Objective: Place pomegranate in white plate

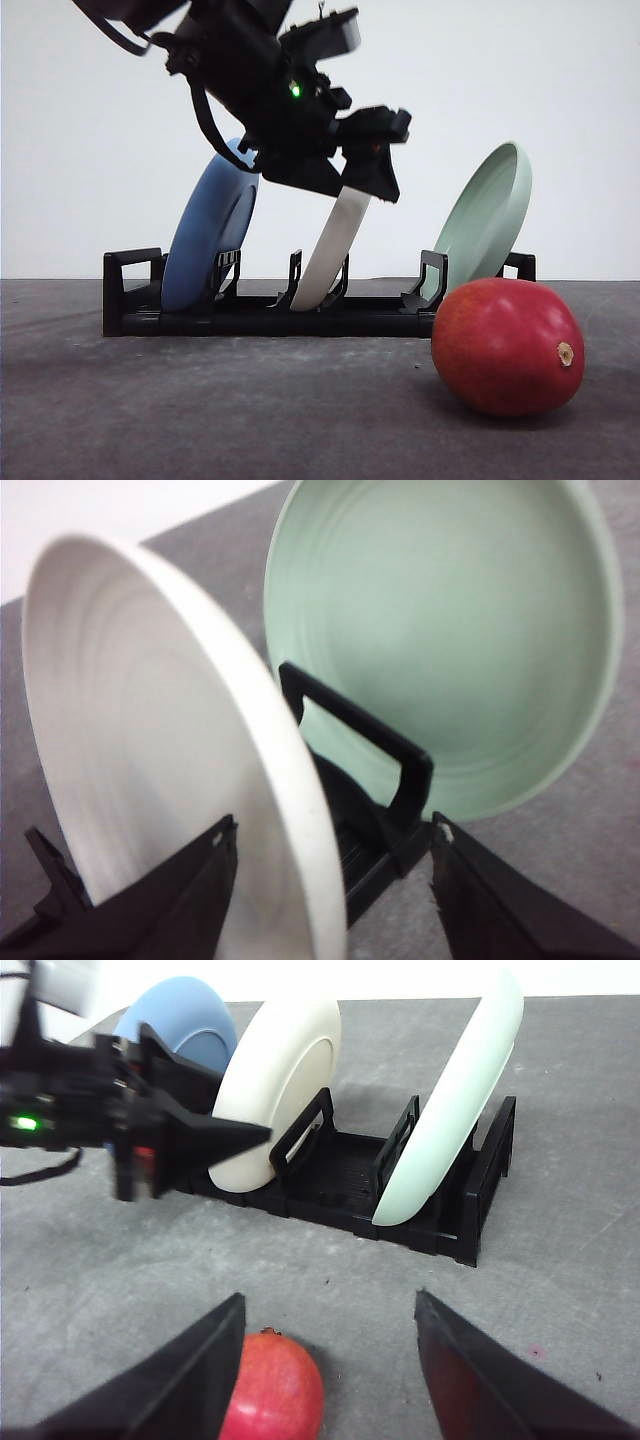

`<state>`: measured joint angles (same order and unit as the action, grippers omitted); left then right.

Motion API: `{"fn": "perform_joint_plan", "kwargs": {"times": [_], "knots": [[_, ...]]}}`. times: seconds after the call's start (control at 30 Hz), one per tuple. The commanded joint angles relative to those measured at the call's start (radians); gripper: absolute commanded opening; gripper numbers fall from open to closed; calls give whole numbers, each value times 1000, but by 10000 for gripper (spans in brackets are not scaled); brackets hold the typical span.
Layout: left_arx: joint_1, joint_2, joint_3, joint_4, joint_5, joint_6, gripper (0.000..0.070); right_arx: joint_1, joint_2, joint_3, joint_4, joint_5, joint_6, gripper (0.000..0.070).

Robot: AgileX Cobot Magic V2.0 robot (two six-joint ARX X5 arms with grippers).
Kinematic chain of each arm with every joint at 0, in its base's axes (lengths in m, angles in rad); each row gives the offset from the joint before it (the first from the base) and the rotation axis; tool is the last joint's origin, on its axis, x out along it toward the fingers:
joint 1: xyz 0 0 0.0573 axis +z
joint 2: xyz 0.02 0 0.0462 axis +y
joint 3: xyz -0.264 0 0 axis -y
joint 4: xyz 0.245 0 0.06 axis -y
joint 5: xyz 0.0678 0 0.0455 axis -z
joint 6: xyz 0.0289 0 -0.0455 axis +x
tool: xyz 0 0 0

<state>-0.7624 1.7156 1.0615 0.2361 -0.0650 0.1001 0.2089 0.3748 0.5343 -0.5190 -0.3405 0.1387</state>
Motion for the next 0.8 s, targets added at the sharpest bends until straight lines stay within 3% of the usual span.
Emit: {"fn": "perform_joint_plan", "kwargs": {"times": [0.0, 0.03, 0.13, 0.2, 0.77], "knots": [[-10, 15, 26, 12, -14, -9, 334, 4, 2, 16, 11, -1, 11, 341], [-11, 15, 26, 11, -20, -9, 300, 4, 2, 16, 11, -1, 11, 341], [-11, 12, 26, 11, -21, -19, 96, 4, 2, 16, 11, -1, 11, 341], [-11, 11, 26, 11, -21, -32, 1, 4, 2, 16, 11, -1, 11, 341], [-11, -77, 26, 10, -21, -278, 0, 4, 2, 16, 10, -1, 11, 341]]}}
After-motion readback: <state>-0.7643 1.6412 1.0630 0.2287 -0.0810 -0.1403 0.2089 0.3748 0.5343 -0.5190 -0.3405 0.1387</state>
